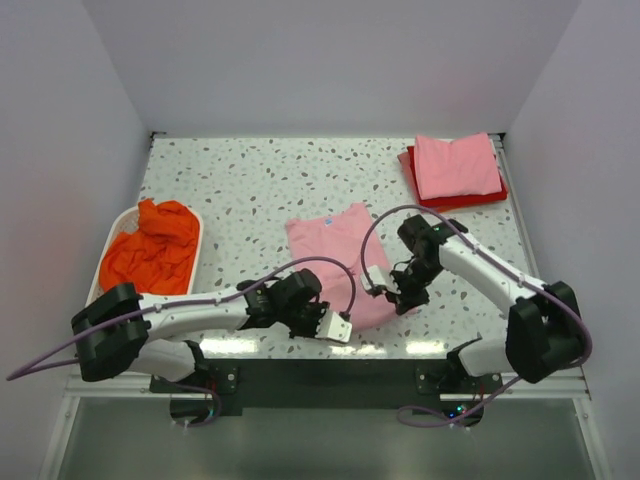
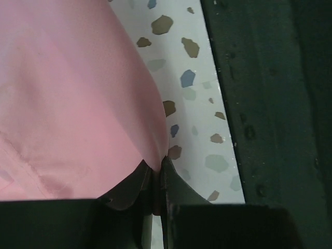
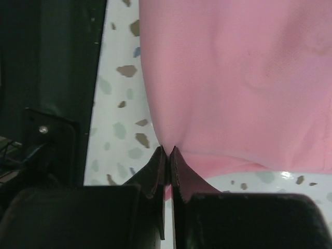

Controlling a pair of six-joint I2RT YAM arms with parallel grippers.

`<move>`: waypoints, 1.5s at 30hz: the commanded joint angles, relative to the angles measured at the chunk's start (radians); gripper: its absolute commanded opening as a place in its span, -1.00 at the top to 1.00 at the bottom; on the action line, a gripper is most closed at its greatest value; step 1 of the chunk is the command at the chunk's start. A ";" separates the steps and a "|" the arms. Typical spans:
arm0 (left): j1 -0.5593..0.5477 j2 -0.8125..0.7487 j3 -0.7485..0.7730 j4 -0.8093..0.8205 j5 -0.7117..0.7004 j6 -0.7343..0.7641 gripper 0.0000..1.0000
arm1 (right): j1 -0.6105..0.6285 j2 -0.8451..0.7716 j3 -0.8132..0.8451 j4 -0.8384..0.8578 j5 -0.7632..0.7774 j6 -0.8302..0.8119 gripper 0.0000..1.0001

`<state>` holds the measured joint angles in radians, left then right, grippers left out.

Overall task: Fold and stack the t-shirts
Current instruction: Fold the tshirt

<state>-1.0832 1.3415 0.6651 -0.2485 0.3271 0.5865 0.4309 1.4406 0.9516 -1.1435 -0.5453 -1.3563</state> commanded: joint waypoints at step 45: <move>0.690 0.688 0.736 0.490 -0.372 -0.314 0.65 | -0.052 0.681 0.803 1.052 0.699 0.969 0.70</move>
<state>-0.4179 1.9339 1.2148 0.2131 0.1608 0.4519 0.3794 2.0449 1.7050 -0.4088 -0.0624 -0.5468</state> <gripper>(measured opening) 0.138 0.068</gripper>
